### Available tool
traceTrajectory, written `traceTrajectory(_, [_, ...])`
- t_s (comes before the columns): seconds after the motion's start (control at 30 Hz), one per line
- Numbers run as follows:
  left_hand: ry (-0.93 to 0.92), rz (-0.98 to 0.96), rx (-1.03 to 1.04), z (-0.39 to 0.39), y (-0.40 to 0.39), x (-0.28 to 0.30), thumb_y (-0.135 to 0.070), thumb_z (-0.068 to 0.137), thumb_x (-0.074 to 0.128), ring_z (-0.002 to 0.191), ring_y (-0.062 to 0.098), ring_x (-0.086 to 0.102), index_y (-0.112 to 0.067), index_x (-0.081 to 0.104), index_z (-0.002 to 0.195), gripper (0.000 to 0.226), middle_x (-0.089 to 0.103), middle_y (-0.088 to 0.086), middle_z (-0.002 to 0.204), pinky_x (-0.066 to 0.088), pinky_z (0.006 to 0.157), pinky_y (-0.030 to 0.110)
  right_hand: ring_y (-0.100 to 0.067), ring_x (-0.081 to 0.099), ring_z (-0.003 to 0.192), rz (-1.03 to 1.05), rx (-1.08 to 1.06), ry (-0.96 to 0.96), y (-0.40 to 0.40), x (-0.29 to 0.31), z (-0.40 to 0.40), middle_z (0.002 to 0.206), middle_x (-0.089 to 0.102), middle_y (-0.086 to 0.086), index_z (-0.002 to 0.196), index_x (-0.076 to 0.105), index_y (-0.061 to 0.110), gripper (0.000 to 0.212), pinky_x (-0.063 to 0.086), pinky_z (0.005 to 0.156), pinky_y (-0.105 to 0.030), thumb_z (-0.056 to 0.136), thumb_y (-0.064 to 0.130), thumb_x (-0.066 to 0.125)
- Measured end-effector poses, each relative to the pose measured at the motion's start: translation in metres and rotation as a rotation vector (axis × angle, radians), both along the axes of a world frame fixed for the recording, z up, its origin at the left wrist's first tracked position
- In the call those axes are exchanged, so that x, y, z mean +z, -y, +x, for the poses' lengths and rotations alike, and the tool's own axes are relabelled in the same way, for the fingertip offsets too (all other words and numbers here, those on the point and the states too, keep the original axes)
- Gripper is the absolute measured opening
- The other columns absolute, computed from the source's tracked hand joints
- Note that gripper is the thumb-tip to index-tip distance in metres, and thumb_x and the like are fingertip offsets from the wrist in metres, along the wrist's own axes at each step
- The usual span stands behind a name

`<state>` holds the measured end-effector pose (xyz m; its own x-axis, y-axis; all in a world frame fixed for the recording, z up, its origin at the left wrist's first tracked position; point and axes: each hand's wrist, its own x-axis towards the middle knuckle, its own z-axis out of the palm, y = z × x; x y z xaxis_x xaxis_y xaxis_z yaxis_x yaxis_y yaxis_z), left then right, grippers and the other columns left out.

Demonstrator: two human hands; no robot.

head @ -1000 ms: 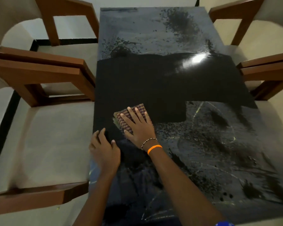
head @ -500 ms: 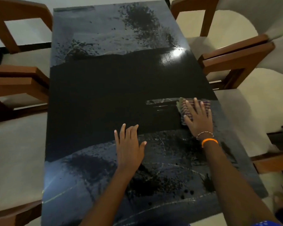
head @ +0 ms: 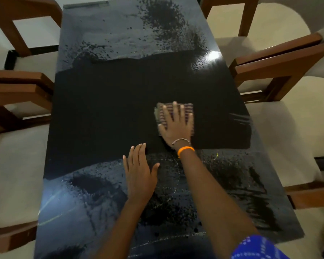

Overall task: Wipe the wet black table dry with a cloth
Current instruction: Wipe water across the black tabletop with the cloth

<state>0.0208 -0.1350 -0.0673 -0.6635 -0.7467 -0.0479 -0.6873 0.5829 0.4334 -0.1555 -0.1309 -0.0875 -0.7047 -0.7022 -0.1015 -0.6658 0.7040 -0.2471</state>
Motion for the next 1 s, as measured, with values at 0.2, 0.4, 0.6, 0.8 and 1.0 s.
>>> traceTrajectory(0.2, [-0.027, -0.010, 0.053, -0.007, -0.011, -0.002, -0.020, 0.087, 0.060, 0.141, 0.028, 0.024, -0.010, 0.033, 0.141, 0.062, 0.039, 0.012, 0.144, 0.008, 0.116, 0.045, -0.026, 0.003, 0.146, 0.000, 0.316, 0.004, 0.021, 0.004, 0.008, 0.159, 0.005, -0.001, 0.147, 0.019, 0.031, 0.065, -0.001, 0.115, -0.051, 0.088, 0.045, 0.045])
traceTrajectory(0.4, [-0.057, 0.013, -0.091, -0.045, -0.033, 0.005, -0.023, 0.089, 0.058, 0.143, 0.024, 0.019, -0.013, 0.040, 0.137, 0.052, 0.042, 0.004, 0.143, 0.001, 0.116, 0.042, -0.026, 0.008, 0.146, -0.003, 0.137, -0.025, -0.054, 0.004, -0.077, 0.158, 0.010, -0.001, 0.146, 0.021, 0.032, 0.069, 0.007, 0.114, -0.051, 0.081, 0.051, 0.031])
traceTrajectory(0.6, [-0.065, 0.092, -0.231, -0.069, -0.055, 0.006, -0.032, 0.091, 0.053, 0.145, 0.015, 0.007, -0.021, 0.035, 0.139, 0.052, 0.034, -0.004, 0.147, -0.009, 0.116, 0.034, -0.032, 0.009, 0.144, -0.015, -0.262, 0.047, -0.154, 0.000, -0.170, 0.158, 0.009, -0.006, 0.147, 0.019, 0.029, 0.078, 0.008, 0.115, -0.050, 0.074, 0.055, 0.023])
traceTrajectory(0.8, [-0.007, 0.053, -0.278, -0.080, -0.060, 0.000, -0.039, 0.089, 0.055, 0.145, 0.017, 0.009, -0.020, 0.037, 0.139, 0.056, 0.037, -0.003, 0.145, -0.009, 0.115, 0.037, -0.017, 0.021, 0.142, -0.385, -0.285, 0.411, -0.191, -0.006, -0.168, 0.155, 0.023, -0.005, 0.148, 0.019, 0.020, 0.069, 0.016, 0.115, -0.028, 0.086, 0.031, 0.046])
traceTrajectory(1.0, [-0.031, 0.016, -0.295, -0.088, -0.062, -0.003, -0.032, 0.090, 0.054, 0.144, 0.021, 0.016, -0.017, 0.044, 0.134, 0.048, 0.043, 0.001, 0.141, -0.002, 0.117, 0.041, -0.035, 0.010, 0.144, -0.148, -0.276, 0.183, -0.253, -0.008, -0.111, 0.157, 0.013, -0.006, 0.147, 0.019, 0.025, 0.071, 0.018, 0.113, -0.046, 0.081, 0.046, 0.034])
